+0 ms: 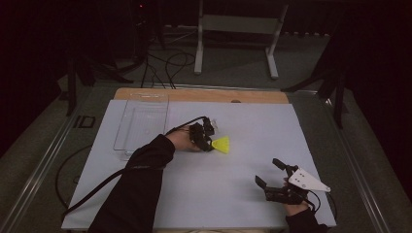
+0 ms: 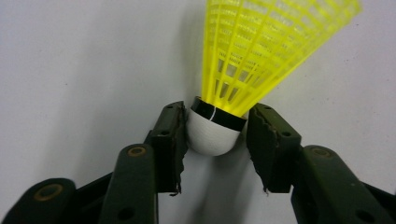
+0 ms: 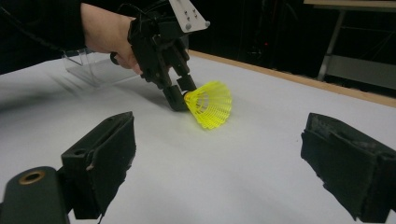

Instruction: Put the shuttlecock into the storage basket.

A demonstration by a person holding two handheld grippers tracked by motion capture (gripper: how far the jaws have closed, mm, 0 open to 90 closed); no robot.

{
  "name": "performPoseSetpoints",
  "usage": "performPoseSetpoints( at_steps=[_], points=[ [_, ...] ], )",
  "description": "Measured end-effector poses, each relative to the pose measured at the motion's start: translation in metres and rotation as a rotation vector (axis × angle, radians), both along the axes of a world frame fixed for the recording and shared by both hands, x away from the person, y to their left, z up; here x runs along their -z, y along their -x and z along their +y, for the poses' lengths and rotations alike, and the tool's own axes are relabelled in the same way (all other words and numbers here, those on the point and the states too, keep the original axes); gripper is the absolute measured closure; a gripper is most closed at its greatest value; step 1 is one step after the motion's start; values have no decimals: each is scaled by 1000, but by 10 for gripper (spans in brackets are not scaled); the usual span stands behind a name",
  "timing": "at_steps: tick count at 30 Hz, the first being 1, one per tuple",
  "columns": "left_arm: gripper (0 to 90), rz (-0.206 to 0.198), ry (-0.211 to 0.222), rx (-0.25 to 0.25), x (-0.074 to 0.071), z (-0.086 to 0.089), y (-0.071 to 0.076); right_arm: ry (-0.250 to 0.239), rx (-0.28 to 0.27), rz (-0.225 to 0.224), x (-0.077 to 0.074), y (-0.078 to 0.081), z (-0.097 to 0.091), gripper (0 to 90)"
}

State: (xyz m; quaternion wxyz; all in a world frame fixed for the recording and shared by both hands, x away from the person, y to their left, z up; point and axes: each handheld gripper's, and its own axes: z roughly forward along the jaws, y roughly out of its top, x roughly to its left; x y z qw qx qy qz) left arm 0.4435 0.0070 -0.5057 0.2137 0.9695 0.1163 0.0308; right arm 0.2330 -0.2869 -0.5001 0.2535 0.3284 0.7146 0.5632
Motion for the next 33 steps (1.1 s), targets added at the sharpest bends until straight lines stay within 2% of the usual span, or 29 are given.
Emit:
performPoseSetpoints(
  at_steps=[4, 14, 19, 24, 27, 28, 30, 31, 33],
  points=[
    [616, 16, 2, 8, 0, 0, 0, 3, -1, -1, 0, 0, 0, 101],
    [634, 27, -11, 28, -2, -1, 2, 2, 0, -3, 0, 0, 0, 101],
    [637, 38, -11, 18, -10, -2, 3, 0, 3, -4, 0, 0, 0, 101],
    [637, 48, -35, -13, -19, -2, 6, -1, 4, -5, -1, 0, 0, 101],
    [637, 77, -48, -28, -22, -1, 8, 1, 8, -5, 0, 0, -1, 101],
    [638, 119, -59, -60, -24, -1, 8, 0, 8, -4, 0, 0, -1, 101],
    [637, 143, -77, -73, -27, -2, 10, 2, 8, -5, 0, 0, 0, 101],
    [637, 173, -90, -78, -29, -2, 9, 2, 10, -5, 0, 0, 0, 101],
    [638, 186, -117, -89, -31, -2, 10, 2, 10, -5, 0, 0, 0, 101]
  ],
)
